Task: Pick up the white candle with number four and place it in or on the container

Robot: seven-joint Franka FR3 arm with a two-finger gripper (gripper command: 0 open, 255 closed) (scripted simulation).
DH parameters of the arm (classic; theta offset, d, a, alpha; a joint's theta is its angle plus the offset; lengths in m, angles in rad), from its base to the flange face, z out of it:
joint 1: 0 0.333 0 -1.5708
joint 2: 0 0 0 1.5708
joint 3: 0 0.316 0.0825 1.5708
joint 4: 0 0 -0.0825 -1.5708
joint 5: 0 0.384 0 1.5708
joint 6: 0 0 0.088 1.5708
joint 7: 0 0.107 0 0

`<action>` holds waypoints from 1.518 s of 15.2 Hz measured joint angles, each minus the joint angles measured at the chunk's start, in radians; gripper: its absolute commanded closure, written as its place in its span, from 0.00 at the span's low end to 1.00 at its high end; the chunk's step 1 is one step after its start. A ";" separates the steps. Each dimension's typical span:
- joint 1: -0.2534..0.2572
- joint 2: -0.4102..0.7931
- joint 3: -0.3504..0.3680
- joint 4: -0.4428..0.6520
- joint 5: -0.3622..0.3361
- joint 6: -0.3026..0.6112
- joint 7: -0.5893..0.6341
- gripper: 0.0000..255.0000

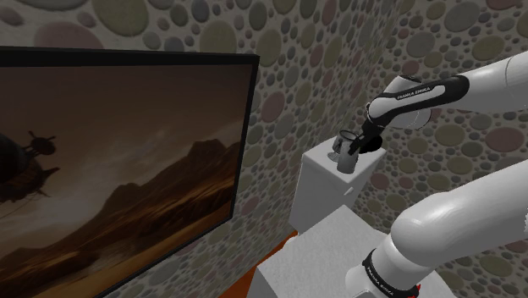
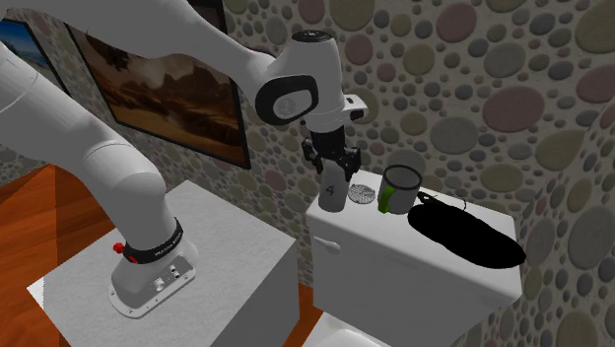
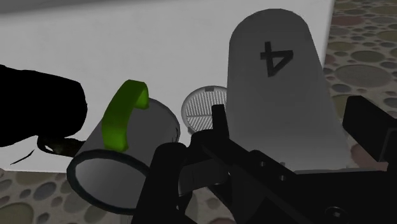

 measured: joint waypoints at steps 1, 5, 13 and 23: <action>-0.002 -0.009 0.005 0.008 -0.001 -0.017 0.002 1.00; -0.010 -0.048 0.026 0.033 -0.008 -0.080 0.012 1.00; -0.016 -0.102 0.058 0.106 -0.006 -0.205 0.018 1.00; -0.015 -0.148 0.097 0.206 0.006 -0.351 0.024 1.00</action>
